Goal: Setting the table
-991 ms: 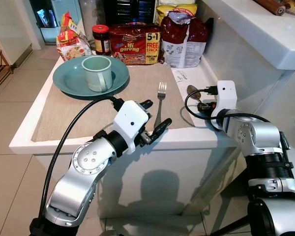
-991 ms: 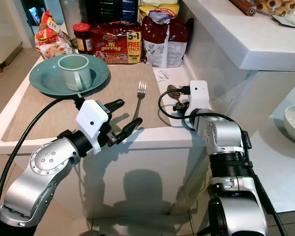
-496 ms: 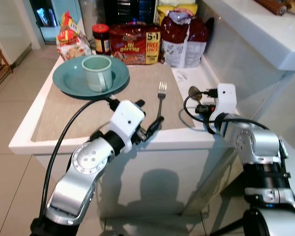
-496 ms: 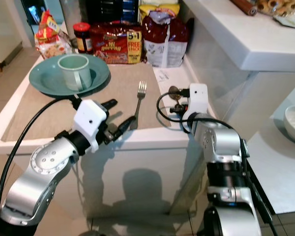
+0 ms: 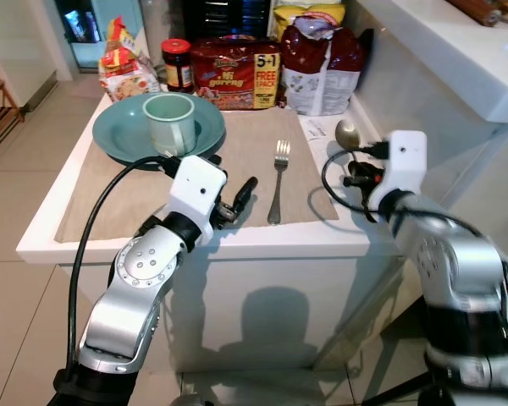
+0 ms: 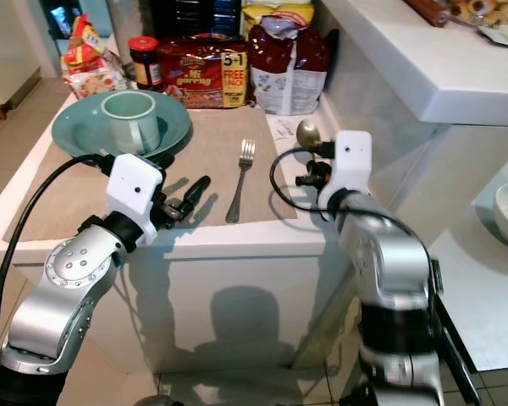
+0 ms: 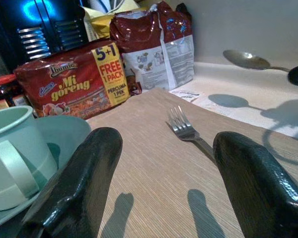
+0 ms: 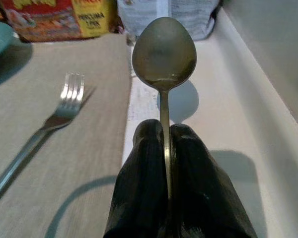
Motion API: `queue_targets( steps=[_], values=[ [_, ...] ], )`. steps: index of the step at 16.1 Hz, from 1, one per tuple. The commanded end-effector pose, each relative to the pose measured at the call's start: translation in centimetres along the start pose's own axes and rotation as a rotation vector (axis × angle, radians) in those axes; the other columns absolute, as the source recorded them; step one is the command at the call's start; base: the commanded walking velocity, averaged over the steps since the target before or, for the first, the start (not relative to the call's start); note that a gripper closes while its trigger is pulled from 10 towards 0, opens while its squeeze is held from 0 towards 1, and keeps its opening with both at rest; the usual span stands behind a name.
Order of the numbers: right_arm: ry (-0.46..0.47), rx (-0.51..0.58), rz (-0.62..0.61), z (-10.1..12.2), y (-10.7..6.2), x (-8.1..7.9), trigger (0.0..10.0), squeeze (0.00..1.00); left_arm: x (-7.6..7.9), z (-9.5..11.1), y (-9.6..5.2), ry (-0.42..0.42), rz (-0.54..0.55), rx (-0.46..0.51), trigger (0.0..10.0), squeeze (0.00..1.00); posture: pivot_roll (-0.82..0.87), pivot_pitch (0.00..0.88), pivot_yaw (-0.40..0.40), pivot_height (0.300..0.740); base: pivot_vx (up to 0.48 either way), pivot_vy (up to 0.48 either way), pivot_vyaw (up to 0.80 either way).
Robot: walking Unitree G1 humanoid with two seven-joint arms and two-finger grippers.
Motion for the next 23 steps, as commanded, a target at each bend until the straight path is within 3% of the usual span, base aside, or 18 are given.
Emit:
queue_targets(
  steps=[1, 2, 3, 4, 7, 10, 14, 16, 18, 20, 23],
  values=[
    [-0.013, 0.081, 0.052, 1.4, -1.2, -1.4, 0.0, 0.00, -0.4, 0.3, 0.1, 0.008, 0.018, 0.007, 10.0, 0.00, 0.06, 0.000, -0.057, 0.740, 0.000, 0.000, 0.00],
    [-0.013, 0.119, 0.075, 1.8, -1.6, -1.8, 0.0, 0.00, -0.5, 0.3, 0.0, 0.009, 0.023, 0.003, 10.0, 0.00, 0.06, 0.000, -0.057, 0.740, 0.000, 0.000, 0.00],
    [-0.026, 0.183, 0.116, 2.3, -2.5, -2.6, 9.4, 0.00, -0.8, 0.3, -0.2, 0.004, 0.038, -0.003, 10.0, 0.00, 0.06, 0.000, -0.059, 0.740, 0.000, 0.000, 0.00],
    [-0.019, 0.210, 0.122, 2.5, -2.9, -2.7, 10.0, 0.00, -0.9, 0.3, -0.3, 0.007, 0.040, 0.000, 10.0, 0.00, 0.06, 0.000, -0.057, 0.740, 0.000, 0.000, 0.00],
    [0.043, 0.258, 0.173, 1.7, -5.0, -3.1, 10.0, 0.00, -0.5, 0.7, -0.7, -0.006, 0.027, 0.019, 10.0, 0.00, 0.06, 0.000, -0.051, 0.740, -0.091, 0.000, 0.00],
    [0.058, 0.256, 0.185, 0.8, -5.5, -3.1, 10.0, 0.00, -0.4, 0.9, -0.5, -0.016, 0.031, 0.027, 10.0, 0.00, 0.05, 0.000, -0.043, 0.740, -0.291, 0.000, 0.00],
    [0.041, 0.302, 0.214, 1.3, -5.9, -3.5, 10.0, 0.00, -0.7, 0.5, -0.3, -0.014, 0.063, 0.010, 10.0, 0.00, 0.04, 0.000, -0.037, 0.740, -0.066, 0.000, 0.00],
    [0.016, 0.328, 0.189, 1.2, -6.1, -2.9, 10.0, 0.00, -0.9, 0.8, -0.2, -0.019, 0.081, 0.026, 10.0, 0.00, 0.04, 0.000, -0.040, 0.740, 0.000, 0.000, 0.00],
    [0.056, 0.358, 0.183, 1.2, -6.3, -2.2, 10.0, 0.00, -0.7, 0.6, -0.2, -0.030, 0.075, 0.021, 10.0, 0.00, 0.04, 0.000, -0.039, 0.740, 0.000, -0.154, 0.00],
    [0.060, 0.332, 0.191, 0.4, -6.3, -2.1, 10.0, 0.00, -0.9, 0.5, -0.2, -0.030, 0.085, 0.016, 10.0, 0.00, 0.04, 0.000, -0.040, 0.740, 0.000, -0.371, 0.00],
    [-0.006, 0.217, 0.285, -2.6, -6.8, -3.0, 10.0, 0.00, -0.6, 0.1, -0.4, -0.018, 0.069, 0.011, 10.0, 0.00, 0.04, 0.000, -0.038, 0.740, 0.000, -0.409, 0.00]
  ],
)
Point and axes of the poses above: a point about 5 cm out from each wrist's last joint towards the gripper, its own y axis pointing out of the wrist towards the gripper, its own z axis along the axis of the wrist's last joint, x = y × z, the point moved 6 cm from there along y, pointing out of the wrist towards the gripper, and after that the axes turned 15 degrees about y, right-handed, at the moved point
